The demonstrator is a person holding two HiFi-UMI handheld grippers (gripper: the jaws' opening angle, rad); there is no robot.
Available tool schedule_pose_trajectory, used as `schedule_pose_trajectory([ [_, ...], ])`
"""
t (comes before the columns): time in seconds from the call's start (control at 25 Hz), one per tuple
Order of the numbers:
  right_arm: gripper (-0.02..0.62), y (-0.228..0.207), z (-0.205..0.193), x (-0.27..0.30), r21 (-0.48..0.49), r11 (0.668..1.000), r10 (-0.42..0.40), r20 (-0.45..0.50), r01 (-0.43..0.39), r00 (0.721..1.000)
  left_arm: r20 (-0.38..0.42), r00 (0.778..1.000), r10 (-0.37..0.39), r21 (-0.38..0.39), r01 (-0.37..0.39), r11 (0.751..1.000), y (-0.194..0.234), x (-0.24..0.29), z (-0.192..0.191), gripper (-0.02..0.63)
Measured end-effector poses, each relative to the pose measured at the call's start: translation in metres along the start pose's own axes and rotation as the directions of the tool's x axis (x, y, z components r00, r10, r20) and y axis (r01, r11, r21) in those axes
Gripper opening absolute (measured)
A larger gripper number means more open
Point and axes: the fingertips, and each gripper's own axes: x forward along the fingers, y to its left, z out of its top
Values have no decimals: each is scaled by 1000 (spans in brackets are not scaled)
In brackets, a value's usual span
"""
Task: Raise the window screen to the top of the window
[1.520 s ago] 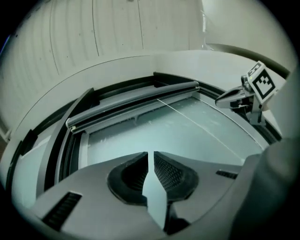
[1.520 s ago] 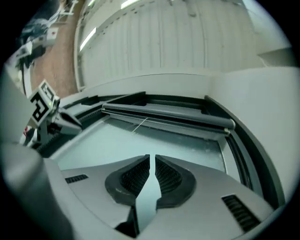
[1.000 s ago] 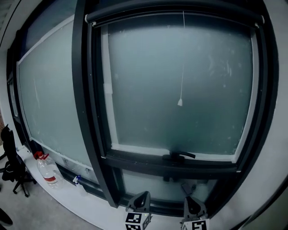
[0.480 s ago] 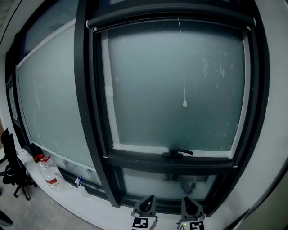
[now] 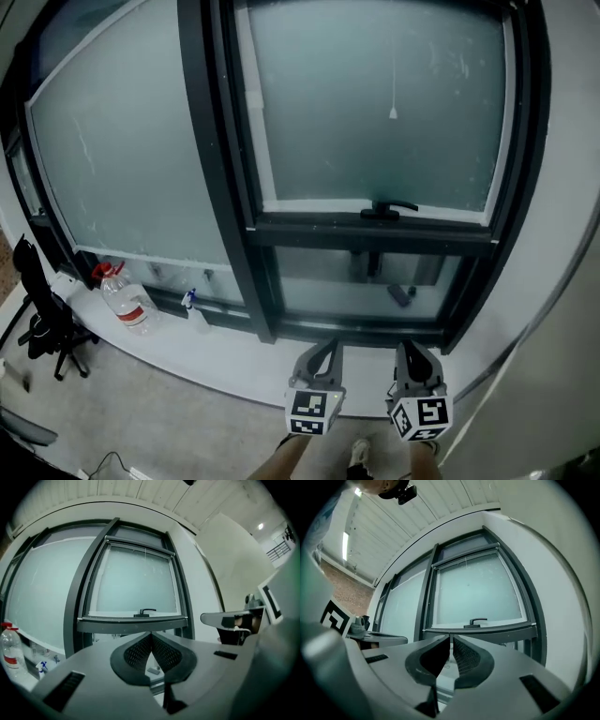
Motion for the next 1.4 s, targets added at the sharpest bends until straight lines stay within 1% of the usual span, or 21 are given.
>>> schedule_pose_trajectory([
  [0.16,25,33,10,-46,-16,1000,11,-18,-11,1000,-29,999,-19,-2,19,1000,-16,-47,-3,3],
  [0.24,26,43,14,-68,-31,999,13,-24,-14,1000,-25,999,-24,-4,24,1000,-25,-67,1,3],
  [0.36,26,51,18,-99,-19,1000,7,-25,-7,1000,-12,1000,-21,3,21,1000,-38,-96,9,3],
  [0.52,25,64,32,-143,-35,999,24,-4,-24,1000,4,1000,-5,4,5,1000,-57,-137,18,3],
  [0.6,26,72,40,-174,-39,999,27,10,-27,1000,11,1000,2,13,-2,1000,-73,-164,22,3],
  [0.72,26,79,49,-230,-17,1000,19,18,-19,1000,7,1000,19,13,-19,1000,-104,-210,24,3],
  [0.84,25,87,52,-284,-10,1000,30,11,-30,999,0,999,39,4,-39,999,-134,-257,22,3],
  [0.92,25,96,50,-315,-14,999,41,-2,-41,999,-8,999,54,-1,-54,999,-148,-289,20,3],
  [1.04,25,110,49,-353,-1,999,41,-20,-41,999,-12,998,65,-6,-65,998,-160,-328,24,3],
  [1.16,6,123,49,-381,14,999,34,-36,-33,999,-4,998,64,2,-64,998,-170,-356,31,3],
  [1.4,6,161,54,-416,-4,999,32,-46,-33,998,19,999,49,-20,-49,999,-173,-397,42,3],
])
